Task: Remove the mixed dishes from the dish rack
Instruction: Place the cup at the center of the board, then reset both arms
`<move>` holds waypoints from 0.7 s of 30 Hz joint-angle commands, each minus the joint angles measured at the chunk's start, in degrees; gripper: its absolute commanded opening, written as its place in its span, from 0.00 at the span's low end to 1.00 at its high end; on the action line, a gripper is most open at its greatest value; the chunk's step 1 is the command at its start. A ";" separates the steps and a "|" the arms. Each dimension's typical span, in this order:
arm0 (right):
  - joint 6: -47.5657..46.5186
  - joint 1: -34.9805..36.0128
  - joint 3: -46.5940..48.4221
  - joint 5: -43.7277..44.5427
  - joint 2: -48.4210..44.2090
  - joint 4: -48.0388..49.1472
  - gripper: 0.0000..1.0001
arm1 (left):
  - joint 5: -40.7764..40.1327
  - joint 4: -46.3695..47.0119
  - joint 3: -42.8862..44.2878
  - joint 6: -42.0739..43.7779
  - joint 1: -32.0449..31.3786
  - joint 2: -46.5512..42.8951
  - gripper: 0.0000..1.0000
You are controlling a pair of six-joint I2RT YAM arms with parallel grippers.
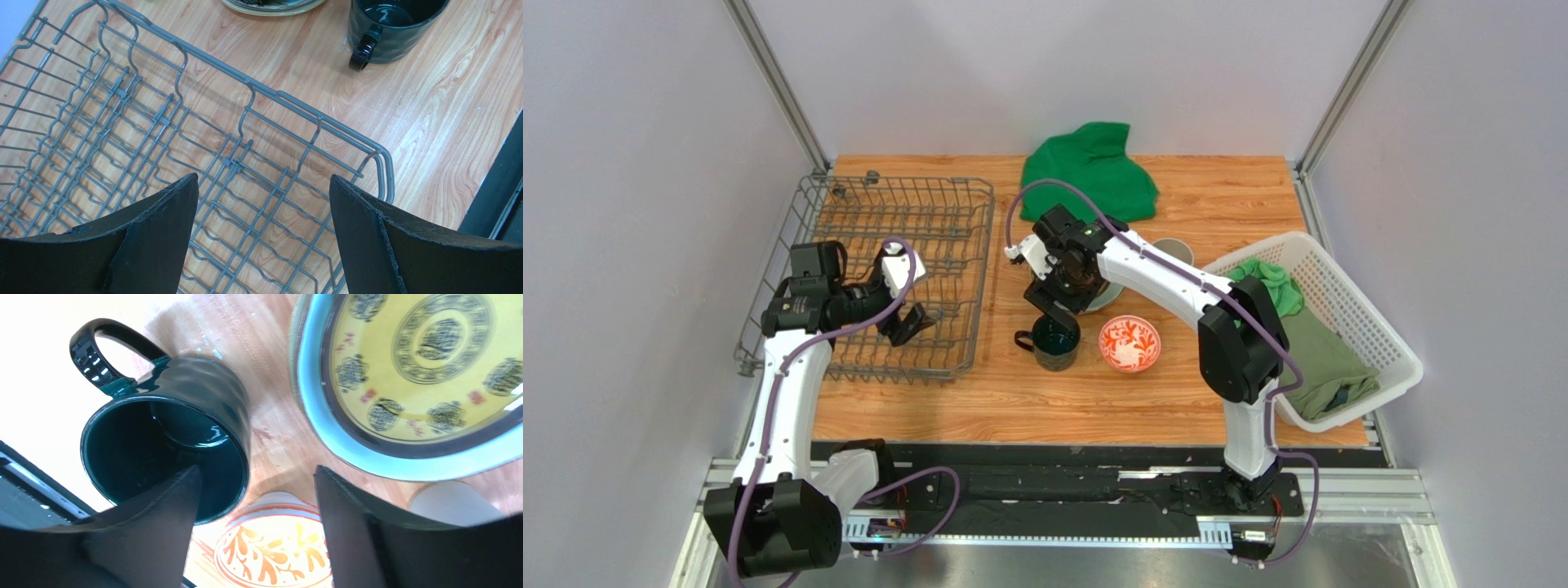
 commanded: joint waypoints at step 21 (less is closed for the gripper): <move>6.68 -5.10 5.86 7.11 -8.11 7.81 0.99 | -9.92 23.21 -5.59 -19.33 -0.11 -2.34 0.95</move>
